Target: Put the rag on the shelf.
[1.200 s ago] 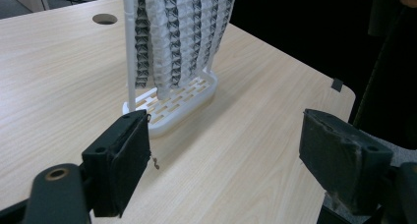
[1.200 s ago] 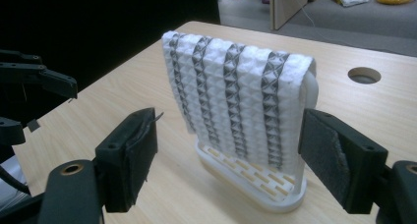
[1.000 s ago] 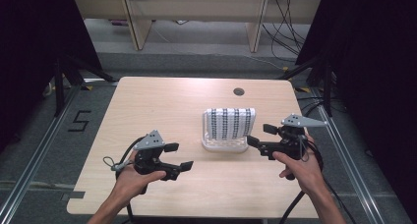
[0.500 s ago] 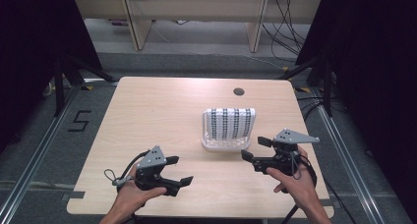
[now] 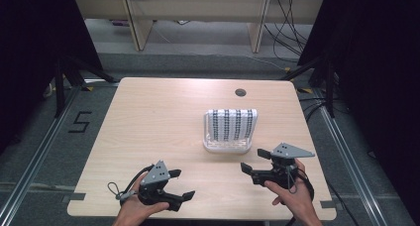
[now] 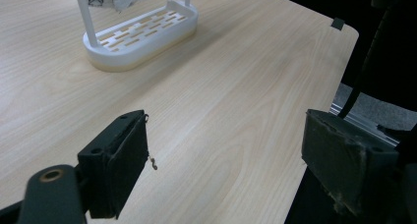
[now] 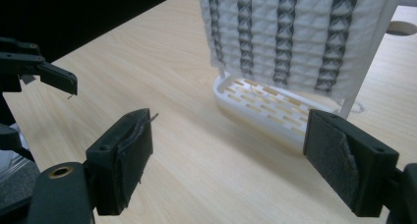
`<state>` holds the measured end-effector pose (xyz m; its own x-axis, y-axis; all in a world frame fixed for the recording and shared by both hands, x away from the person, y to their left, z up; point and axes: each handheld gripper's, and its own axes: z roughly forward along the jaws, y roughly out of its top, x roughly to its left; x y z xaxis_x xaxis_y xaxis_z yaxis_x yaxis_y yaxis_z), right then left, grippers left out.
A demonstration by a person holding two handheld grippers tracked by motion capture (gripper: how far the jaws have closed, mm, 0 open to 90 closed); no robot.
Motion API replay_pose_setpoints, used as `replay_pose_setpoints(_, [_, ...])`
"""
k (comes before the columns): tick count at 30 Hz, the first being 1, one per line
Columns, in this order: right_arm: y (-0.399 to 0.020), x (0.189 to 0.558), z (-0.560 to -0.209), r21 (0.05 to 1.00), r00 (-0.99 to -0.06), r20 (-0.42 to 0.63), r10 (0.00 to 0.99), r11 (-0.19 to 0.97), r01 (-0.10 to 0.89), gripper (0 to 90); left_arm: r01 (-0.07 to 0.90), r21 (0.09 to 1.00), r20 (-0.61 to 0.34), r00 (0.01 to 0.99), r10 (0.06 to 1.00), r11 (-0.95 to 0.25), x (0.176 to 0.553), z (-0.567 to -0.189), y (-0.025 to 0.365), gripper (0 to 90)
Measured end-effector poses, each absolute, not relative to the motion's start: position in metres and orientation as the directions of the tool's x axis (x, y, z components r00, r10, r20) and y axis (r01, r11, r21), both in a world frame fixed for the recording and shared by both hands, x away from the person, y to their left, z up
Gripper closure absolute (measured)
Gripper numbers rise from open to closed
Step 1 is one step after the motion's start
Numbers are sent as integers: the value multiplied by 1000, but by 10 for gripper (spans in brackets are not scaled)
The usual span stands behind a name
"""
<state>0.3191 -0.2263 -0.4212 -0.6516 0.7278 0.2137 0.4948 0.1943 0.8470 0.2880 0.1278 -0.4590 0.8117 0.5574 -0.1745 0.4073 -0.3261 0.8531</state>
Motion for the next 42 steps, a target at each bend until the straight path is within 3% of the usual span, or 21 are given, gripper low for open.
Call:
replay_pose_setpoints(23, [-207, 296, -468, 781, -695, 168, 699, 335, 527, 193, 438, 823, -182, 807, 562, -362, 270, -491, 138, 168])
replay_pose_setpoints(26, [-205, 295, -474, 782, -713, 141, 687, 364, 506, 193, 415, 801, -112, 812, 573, -431, 269, -494, 143, 168])
replay_pose_setpoints(42, [-202, 293, -481, 759, -725, 141, 675, 396, 516, 193, 445, 806, -155, 796, 585, -392, 266, -500, 143, 168])
